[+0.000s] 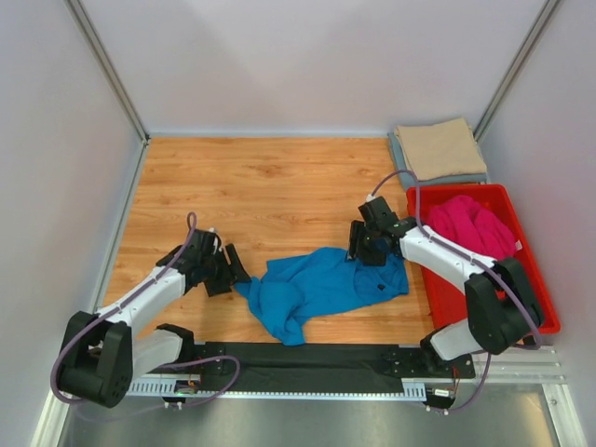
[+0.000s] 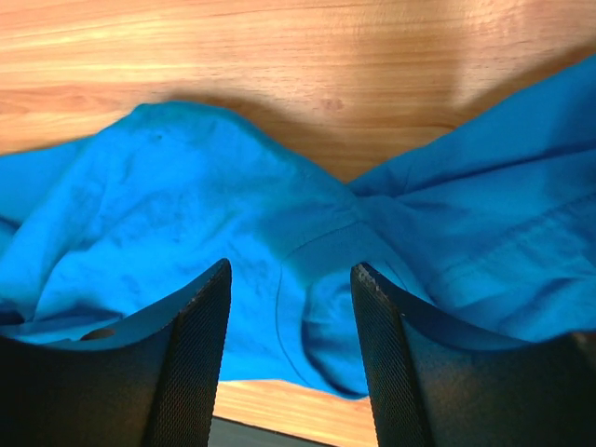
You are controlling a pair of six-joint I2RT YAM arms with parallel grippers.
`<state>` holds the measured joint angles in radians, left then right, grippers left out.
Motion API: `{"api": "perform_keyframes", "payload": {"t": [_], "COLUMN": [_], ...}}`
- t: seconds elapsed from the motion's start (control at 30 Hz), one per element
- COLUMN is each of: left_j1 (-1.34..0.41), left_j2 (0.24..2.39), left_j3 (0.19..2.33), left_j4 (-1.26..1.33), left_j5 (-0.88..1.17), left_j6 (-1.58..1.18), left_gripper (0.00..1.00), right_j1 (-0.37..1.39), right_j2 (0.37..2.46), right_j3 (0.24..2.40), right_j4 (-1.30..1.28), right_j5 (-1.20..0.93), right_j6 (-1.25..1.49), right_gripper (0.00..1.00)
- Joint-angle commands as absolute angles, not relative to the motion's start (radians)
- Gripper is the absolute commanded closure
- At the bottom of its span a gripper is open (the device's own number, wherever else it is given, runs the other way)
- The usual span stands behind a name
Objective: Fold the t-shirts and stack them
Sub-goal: Move the tshirt to the center of the board, then flatten the tshirt out
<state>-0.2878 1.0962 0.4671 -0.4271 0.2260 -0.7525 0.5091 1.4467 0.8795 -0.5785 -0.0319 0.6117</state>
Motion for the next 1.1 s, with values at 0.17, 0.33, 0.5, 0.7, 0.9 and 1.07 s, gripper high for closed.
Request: {"api": "perform_keyframes", "payload": {"t": [0.17, 0.33, 0.5, 0.7, 0.9, 1.07], "left_j1": [-0.291, -0.291, -0.285, -0.285, -0.285, -0.285], "left_j2": [1.198, 1.287, 1.278, 1.092, 0.953, 0.839], "left_j3": [0.522, 0.537, 0.784, 1.075, 0.929, 0.651], "left_j4": [-0.301, -0.192, -0.46, -0.736, -0.713, -0.6], "left_j5": [0.26, 0.345, 0.197, -0.066, 0.023, 0.13], "left_j6": [-0.735, -0.752, -0.69, -0.624, -0.67, -0.718], "left_gripper": [0.32, 0.76, 1.0, 1.0, 1.0, 1.0], "right_j1": [0.508, 0.508, 0.508, 0.508, 0.495, 0.495], "right_j2": [1.515, 1.563, 1.546, 1.338, 1.158, 0.964], "right_j3": [0.9, 0.96, 1.095, 1.264, 1.169, 0.827], "right_j4": [-0.494, -0.492, -0.546, -0.807, -1.015, -1.0], "right_j5": [-0.011, -0.02, -0.029, 0.179, 0.287, 0.183], "right_j6": [0.614, 0.575, 0.523, 0.495, 0.595, 0.791], "right_gripper": [0.49, 0.7, 1.0, 1.0, 1.0, 0.93]}}
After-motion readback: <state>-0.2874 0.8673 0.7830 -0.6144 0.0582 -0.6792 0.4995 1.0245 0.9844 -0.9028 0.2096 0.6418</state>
